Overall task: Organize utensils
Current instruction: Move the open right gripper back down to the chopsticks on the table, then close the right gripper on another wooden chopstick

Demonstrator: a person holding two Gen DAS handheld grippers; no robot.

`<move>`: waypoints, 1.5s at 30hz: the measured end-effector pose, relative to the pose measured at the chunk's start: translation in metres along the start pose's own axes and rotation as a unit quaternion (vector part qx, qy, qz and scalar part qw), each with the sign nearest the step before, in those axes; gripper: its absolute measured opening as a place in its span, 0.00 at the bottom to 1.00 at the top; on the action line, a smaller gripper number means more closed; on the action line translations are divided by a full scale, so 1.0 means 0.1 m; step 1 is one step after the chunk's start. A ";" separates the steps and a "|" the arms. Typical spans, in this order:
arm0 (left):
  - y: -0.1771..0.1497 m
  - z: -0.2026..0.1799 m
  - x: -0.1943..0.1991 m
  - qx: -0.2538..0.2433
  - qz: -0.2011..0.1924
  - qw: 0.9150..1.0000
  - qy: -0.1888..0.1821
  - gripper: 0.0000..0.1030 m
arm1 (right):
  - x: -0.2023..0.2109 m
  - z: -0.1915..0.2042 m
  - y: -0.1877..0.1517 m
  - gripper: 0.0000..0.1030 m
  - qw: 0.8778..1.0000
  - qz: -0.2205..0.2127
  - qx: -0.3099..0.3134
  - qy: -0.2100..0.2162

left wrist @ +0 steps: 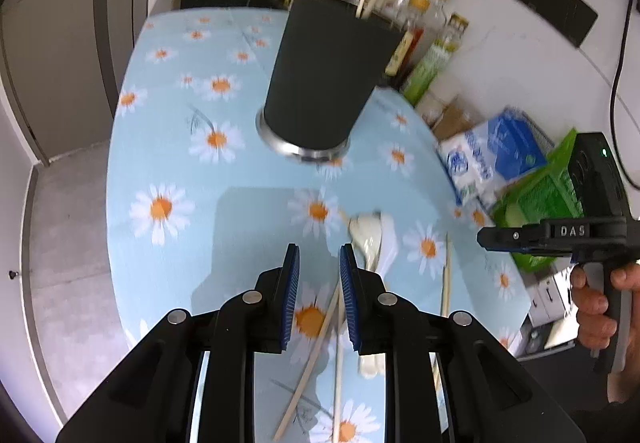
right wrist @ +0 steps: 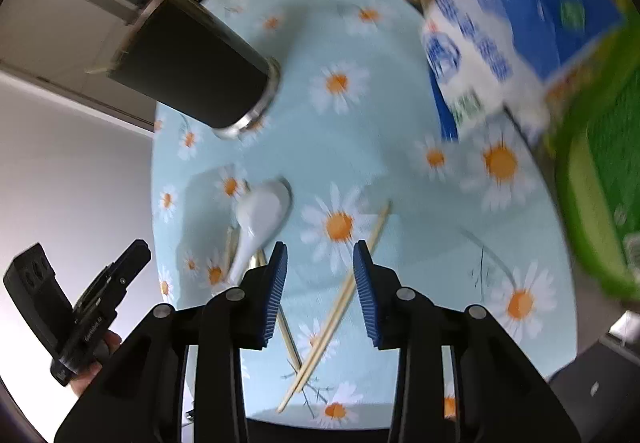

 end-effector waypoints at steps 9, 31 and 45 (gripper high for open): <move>-0.36 0.02 -0.17 -0.020 0.042 0.999 -0.017 0.19 | -0.25 -0.32 -0.31 0.28 0.994 0.054 -0.088 -0.028; -0.58 0.15 -0.24 0.008 0.053 0.996 -0.074 0.19 | -0.46 -0.42 -0.32 0.13 0.984 0.060 -0.137 -0.094; -0.53 0.26 -0.26 0.013 0.050 0.995 -0.089 0.19 | -0.56 -0.37 -0.26 0.09 0.969 0.072 -0.129 -0.199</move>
Point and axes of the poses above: each gripper's, at about its wrist camera, not at the fingertips, and x roughly against the way its jaws point, z to its left, y to its top, the point moved 9 cm from there along -x, roughly the way its jaws point, and after that the axes turned 13 degrees about y, right-handed, at the moved point
